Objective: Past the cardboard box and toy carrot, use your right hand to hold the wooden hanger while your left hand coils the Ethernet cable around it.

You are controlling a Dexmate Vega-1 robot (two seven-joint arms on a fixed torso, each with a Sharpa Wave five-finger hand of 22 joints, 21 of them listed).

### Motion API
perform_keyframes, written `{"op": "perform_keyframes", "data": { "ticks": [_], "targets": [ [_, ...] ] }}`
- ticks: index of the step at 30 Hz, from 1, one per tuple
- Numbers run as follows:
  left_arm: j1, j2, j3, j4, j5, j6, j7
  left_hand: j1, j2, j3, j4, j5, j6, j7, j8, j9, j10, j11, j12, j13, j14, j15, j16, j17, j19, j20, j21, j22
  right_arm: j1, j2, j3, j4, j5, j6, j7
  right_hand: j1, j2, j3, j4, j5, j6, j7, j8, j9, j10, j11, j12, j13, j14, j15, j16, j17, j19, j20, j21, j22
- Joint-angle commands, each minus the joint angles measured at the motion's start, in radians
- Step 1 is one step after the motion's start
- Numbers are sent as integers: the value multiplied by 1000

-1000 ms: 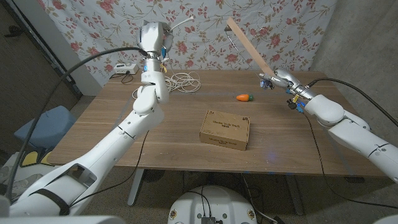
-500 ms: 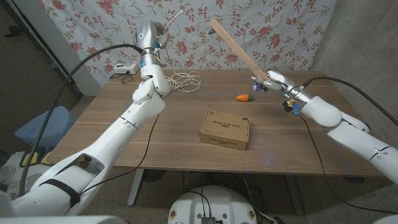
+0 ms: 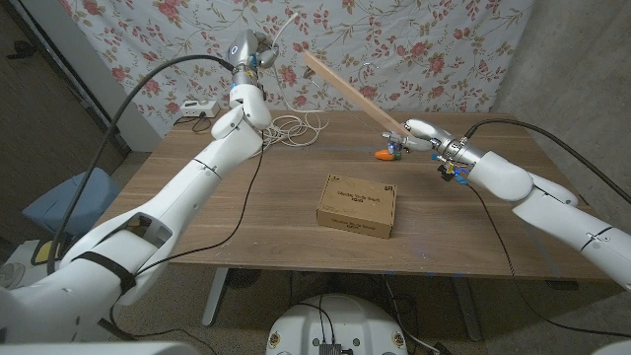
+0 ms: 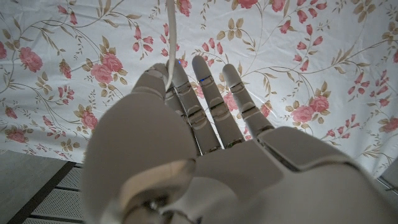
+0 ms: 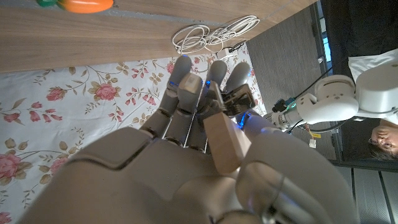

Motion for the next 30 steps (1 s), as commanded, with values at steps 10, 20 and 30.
{"op": "perform_keyframes", "data": {
  "ticks": [10,20,30],
  "targets": [
    [-315,27,189,109,-135,-122,-464,27,16,-4,-1,10,28,32,-5,4,38,-39,-4,14,10,-108,-18,4,-14,-6,18,3,42,-5,-36,34,-7,-64,50,-16,24,5,0,-5,-5,5,18,-3,10,0,489,-3,-25,-56,4,0,8,-7,6,1],
    [-377,25,226,115,-116,-163,-550,31,18,-7,0,13,29,31,-7,4,39,-42,-8,19,16,-108,-25,5,-18,-5,28,3,67,6,-56,70,-7,-56,54,-18,24,6,-1,-6,-6,3,24,-8,8,3,492,0,-25,-56,4,0,9,-6,7,1],
    [-409,8,226,159,-153,-268,-625,33,17,-11,1,15,29,29,-10,3,38,-41,-15,22,17,-108,-34,7,-24,-10,37,1,98,19,-74,103,-1,-50,65,-19,24,7,-1,-6,-7,4,29,-11,5,0,500,10,-24,-55,4,0,10,-5,7,1]
  ]
}}
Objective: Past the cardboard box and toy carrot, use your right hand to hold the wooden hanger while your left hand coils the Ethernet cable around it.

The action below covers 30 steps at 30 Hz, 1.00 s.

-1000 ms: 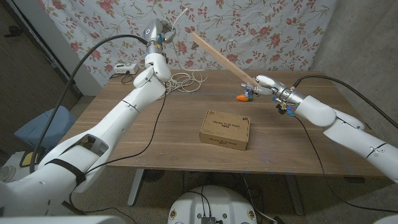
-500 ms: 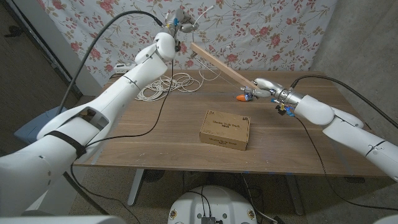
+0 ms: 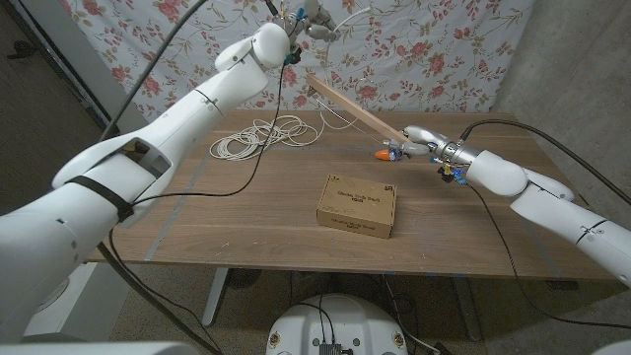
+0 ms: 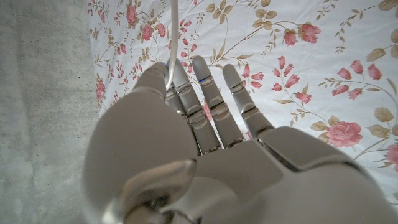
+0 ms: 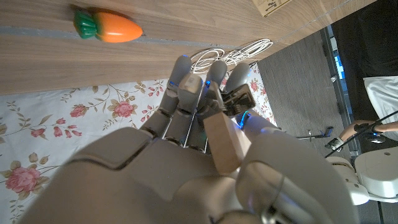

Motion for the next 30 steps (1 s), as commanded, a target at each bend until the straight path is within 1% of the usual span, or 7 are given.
{"op": "perform_keyframes", "data": {
  "ticks": [1,5,9,20,25,26,30],
  "targets": [
    [-54,-7,17,23,-28,-91,-112,16,22,-4,-1,3,18,9,4,5,38,-42,-4,3,10,-109,-4,2,-6,1,11,1,34,14,-22,39,9,3,16,-19,24,8,-1,-6,-5,-1,9,5,9,1,491,-4,-20,-58,5,0,10,-5,7,1],
    [-39,18,7,-52,-16,-61,-125,19,24,-5,-1,5,18,14,3,7,41,-40,-5,6,12,-111,-6,3,-8,2,15,1,55,21,-34,56,12,-6,32,-20,24,8,-1,-6,-4,0,9,0,11,3,494,0,-21,-57,5,0,10,-5,7,1],
    [11,46,-36,-130,-38,-61,-104,20,24,-7,0,5,19,14,3,6,42,-42,-6,10,15,-109,-8,5,-9,3,19,0,83,31,-50,79,8,-13,47,-20,24,9,-2,-7,-4,0,12,-3,12,0,495,-1,-14,-57,6,0,10,-5,7,1],
    [230,115,-210,-330,-204,-79,-10,29,22,-11,-5,4,30,18,1,1,52,-40,-13,5,26,-113,-5,15,-12,6,29,-1,176,78,-94,163,3,-54,80,-20,25,10,-3,-7,-7,2,18,-5,10,0,496,-1,-16,-57,5,0,11,-4,9,2],
    [323,154,-257,-422,-212,-50,66,34,24,-13,-6,3,30,20,0,0,56,-37,-14,8,30,-111,-4,20,-13,9,34,-1,190,97,-91,197,20,-93,52,-21,25,11,-2,-7,-10,3,20,-5,9,0,499,4,-17,-56,4,0,12,-3,9,2],
    [322,155,-256,-423,-214,-49,68,35,24,-13,-7,3,30,21,0,0,57,-36,-14,9,30,-113,-4,20,-12,9,35,-1,190,96,-93,197,21,-94,50,-20,25,11,-2,-7,-11,3,20,-4,9,0,499,4,-18,-57,4,0,12,-3,9,2],
    [419,173,-300,-485,-219,-38,156,36,24,-14,-7,2,30,24,0,1,59,-36,-14,10,32,-111,-3,23,-14,11,37,-1,186,114,-72,227,75,-119,19,-20,26,12,-2,-7,-13,2,22,-4,10,2,501,7,-15,-58,4,0,13,-3,10,2]
  ]
}}
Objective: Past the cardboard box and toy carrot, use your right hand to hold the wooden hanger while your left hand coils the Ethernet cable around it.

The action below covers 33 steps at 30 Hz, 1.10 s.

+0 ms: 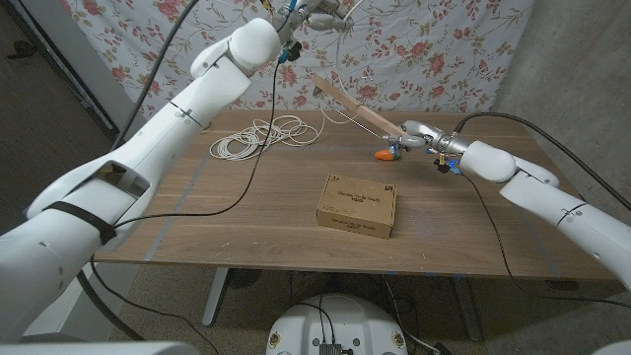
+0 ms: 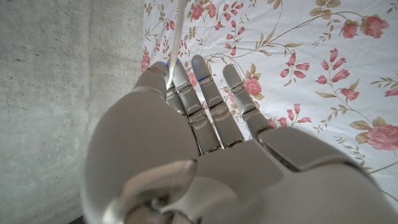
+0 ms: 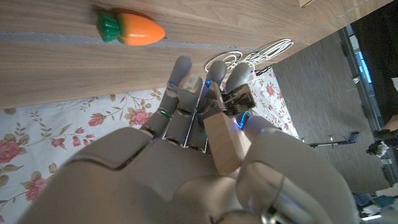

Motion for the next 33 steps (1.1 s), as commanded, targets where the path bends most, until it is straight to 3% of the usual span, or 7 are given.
{"op": "perform_keyframes", "data": {
  "ticks": [1,6,12,23,33],
  "targets": [
    [227,65,-122,-186,-62,30,189,27,26,-7,2,1,23,22,3,6,53,-42,2,7,11,-103,5,5,-2,1,7,1,34,49,13,88,80,-60,-51,-16,28,8,-1,0,-8,-2,8,1,14,5,492,-3,-16,-55,5,0,8,-6,10,2],
    [311,54,-151,-199,-82,-17,268,27,28,-10,4,0,24,24,2,6,57,-40,0,9,10,-101,3,10,-4,2,13,1,26,66,35,123,148,-47,-72,-15,29,9,-1,0,-8,0,9,0,16,7,499,7,-14,-51,5,0,11,-6,13,3],
    [370,57,-163,-198,-132,-11,277,29,28,-12,3,-2,27,28,2,6,58,-40,-1,11,14,-103,5,13,-5,1,17,1,13,67,51,137,181,-14,-99,-13,29,11,-2,-1,-10,0,13,0,13,6,507,15,-15,-51,4,0,10,-4,15,4],
    [456,55,-198,-194,-211,45,340,36,28,-15,0,-5,27,34,2,8,60,-32,-6,13,19,-104,6,22,-7,2,26,0,-15,70,92,163,246,77,-127,-12,28,10,-1,-1,-14,0,17,-1,7,5,505,12,-18,-56,4,0,6,-6,17,4],
    [487,40,-203,-142,-291,89,374,39,31,-18,1,-7,30,43,0,6,65,-29,-9,16,20,-101,4,27,-9,3,35,0,-13,114,122,218,367,201,-62,-12,27,10,0,-1,-15,0,22,-3,4,2,504,7,-21,-55,4,0,5,-6,16,4]
  ]
}}
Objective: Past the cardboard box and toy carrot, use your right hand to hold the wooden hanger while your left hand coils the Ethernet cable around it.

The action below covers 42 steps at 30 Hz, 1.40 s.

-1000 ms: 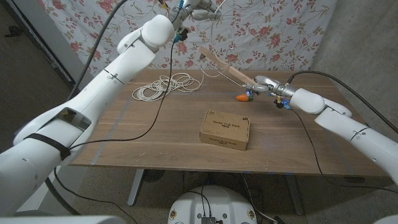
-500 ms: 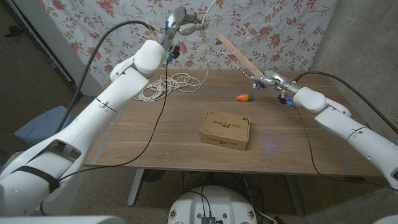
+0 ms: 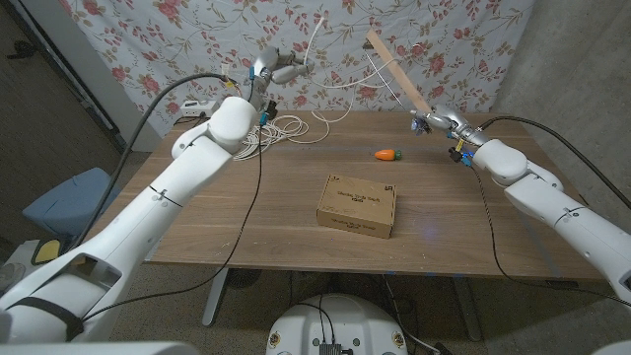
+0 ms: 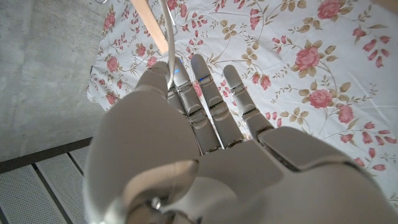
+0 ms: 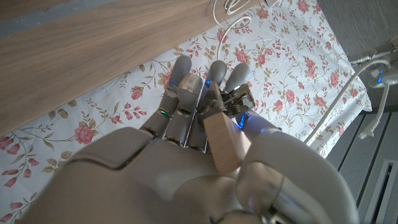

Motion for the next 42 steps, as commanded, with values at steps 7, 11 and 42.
{"op": "perform_keyframes", "data": {
  "ticks": [7,11,42],
  "targets": [
    [38,-4,4,45,-87,111,108,20,22,-6,-2,-3,35,41,4,3,58,-36,3,5,10,-98,4,8,-4,-1,18,-1,-17,67,53,68,134,207,57,-13,26,7,3,-1,-4,-1,9,-1,-2,2,500,1,-24,-53,5,0,-1,-5,7,1],
    [23,-14,5,65,-91,117,127,24,22,-7,-3,-4,37,39,3,1,58,-35,2,6,12,-99,4,11,-5,0,21,-1,-33,69,59,48,117,249,48,-14,26,7,4,-1,-6,0,10,-2,0,2,498,-3,-26,-53,4,0,0,-7,6,0],
    [-337,-124,172,444,-100,77,-57,32,23,-15,-3,-12,39,44,-2,1,61,-32,-10,16,16,-98,-4,24,-11,-1,47,-4,2,20,-30,-65,-213,307,71,-20,24,6,6,0,-9,-3,17,-12,-10,0,491,-8,-34,-53,4,1,-1,-9,-5,-3]
  ]
}}
